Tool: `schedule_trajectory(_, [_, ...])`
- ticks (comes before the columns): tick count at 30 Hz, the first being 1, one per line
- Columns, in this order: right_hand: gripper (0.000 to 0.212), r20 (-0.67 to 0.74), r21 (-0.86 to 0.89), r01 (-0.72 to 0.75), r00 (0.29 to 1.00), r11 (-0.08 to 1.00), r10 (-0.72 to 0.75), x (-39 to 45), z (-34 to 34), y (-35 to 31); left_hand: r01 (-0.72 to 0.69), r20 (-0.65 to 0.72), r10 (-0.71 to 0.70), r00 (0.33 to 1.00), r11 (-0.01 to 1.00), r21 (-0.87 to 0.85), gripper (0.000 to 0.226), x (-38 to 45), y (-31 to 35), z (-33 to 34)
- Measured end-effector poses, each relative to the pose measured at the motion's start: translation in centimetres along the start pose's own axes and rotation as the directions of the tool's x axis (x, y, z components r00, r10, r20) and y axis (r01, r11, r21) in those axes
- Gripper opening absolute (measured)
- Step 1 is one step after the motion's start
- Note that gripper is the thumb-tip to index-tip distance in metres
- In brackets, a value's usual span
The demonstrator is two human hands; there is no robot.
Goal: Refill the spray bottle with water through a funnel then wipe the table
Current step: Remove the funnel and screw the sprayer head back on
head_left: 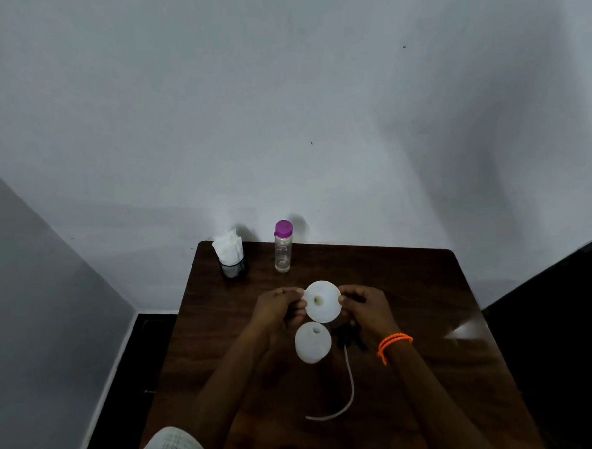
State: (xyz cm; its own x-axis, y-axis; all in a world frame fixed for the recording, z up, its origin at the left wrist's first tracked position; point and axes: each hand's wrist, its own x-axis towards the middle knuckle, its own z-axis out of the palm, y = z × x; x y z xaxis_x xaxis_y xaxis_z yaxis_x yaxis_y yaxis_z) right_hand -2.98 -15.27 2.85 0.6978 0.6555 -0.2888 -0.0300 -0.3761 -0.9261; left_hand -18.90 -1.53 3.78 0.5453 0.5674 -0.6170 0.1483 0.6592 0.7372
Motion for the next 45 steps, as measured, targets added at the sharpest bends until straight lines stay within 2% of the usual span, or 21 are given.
schedule_trajectory(4, [0.024,0.017,-0.013,0.027,0.999,1.000,-0.027,2.2,0.2,-0.1,0.006,0.010,-0.006,1.000,1.000,-0.016,0.022,1.9,1.3,0.3])
schedule_trajectory(6, [0.027,0.009,-0.001,0.006,1.000,1.000,-0.006,3.6,0.6,0.4,0.023,-0.013,-0.023,1.000,1.000,0.009,0.017,3.4,1.5,0.4])
schedule_trajectory(9, [0.029,-0.040,0.047,-0.031,0.999,0.998,0.033,6.1,1.7,2.0,0.051,-0.031,-0.050,0.998,0.998,0.028,0.010,6.3,1.2,0.7])
schedule_trajectory(12, [0.026,-0.089,0.083,-0.057,0.994,0.995,0.064,8.8,2.6,3.8,0.088,-0.078,-0.085,0.993,0.995,0.041,0.016,9.5,0.5,0.9])
schedule_trajectory(15, [0.015,-0.084,0.055,-0.074,0.993,0.996,0.079,11.7,3.4,5.4,0.132,-0.102,-0.124,0.987,0.988,0.082,0.015,12.5,-0.3,1.0])
schedule_trajectory(17, [0.024,-0.060,0.010,-0.070,0.996,0.998,0.070,13.4,3.7,6.4,0.141,-0.122,-0.128,0.984,0.985,0.101,0.009,14.4,-0.9,1.1])
schedule_trajectory(20, [0.041,-0.034,-0.082,-0.053,0.998,0.995,0.050,16.0,4.3,7.9,0.115,-0.167,-0.088,0.982,0.980,0.161,0.008,17.8,-2.1,1.3])
schedule_trajectory(22, [0.046,-0.042,-0.124,-0.047,0.998,0.991,0.042,17.6,4.7,8.6,0.059,-0.190,-0.001,0.982,0.952,0.300,0.007,19.9,-3.0,1.3])
schedule_trajectory(25, [0.049,-0.044,-0.166,-0.046,0.998,0.985,0.039,19.6,5.2,9.4,-0.052,-0.152,0.176,0.973,0.802,0.595,0.014,22.3,-3.7,1.5])
schedule_trajectory(29, [0.049,-0.090,-0.222,-0.038,0.996,0.974,0.018,21.5,5.6,10.3,-0.138,-0.051,0.277,0.960,0.620,0.772,0.024,23.8,-3.8,2.1])
schedule_trajectory(35, [0.053,-0.118,-0.301,-0.002,0.992,0.954,-0.036,23.1,5.9,11.2,-0.221,0.035,0.347,0.937,0.513,0.830,0.026,25.4,-4.2,2.5])
schedule_trajectory(38, [0.048,-0.112,-0.372,0.025,0.991,0.928,-0.072,23.8,5.8,11.7,-0.257,0.058,0.370,0.927,0.518,0.816,0.019,26.0,-4.5,2.7])
schedule_trajectory(41, [0.040,-0.076,-0.471,0.064,0.991,0.880,-0.113,23.8,5.0,12.0,-0.235,0.020,0.368,0.929,0.549,0.802,0.018,25.8,-4.8,2.7])
schedule_trajectory(45, [0.058,-0.052,-0.594,-0.016,0.998,0.804,-0.019,21.5,2.5,13.0,-0.191,-0.011,0.345,0.939,0.547,0.815,0.023,23.2,-5.0,1.9])
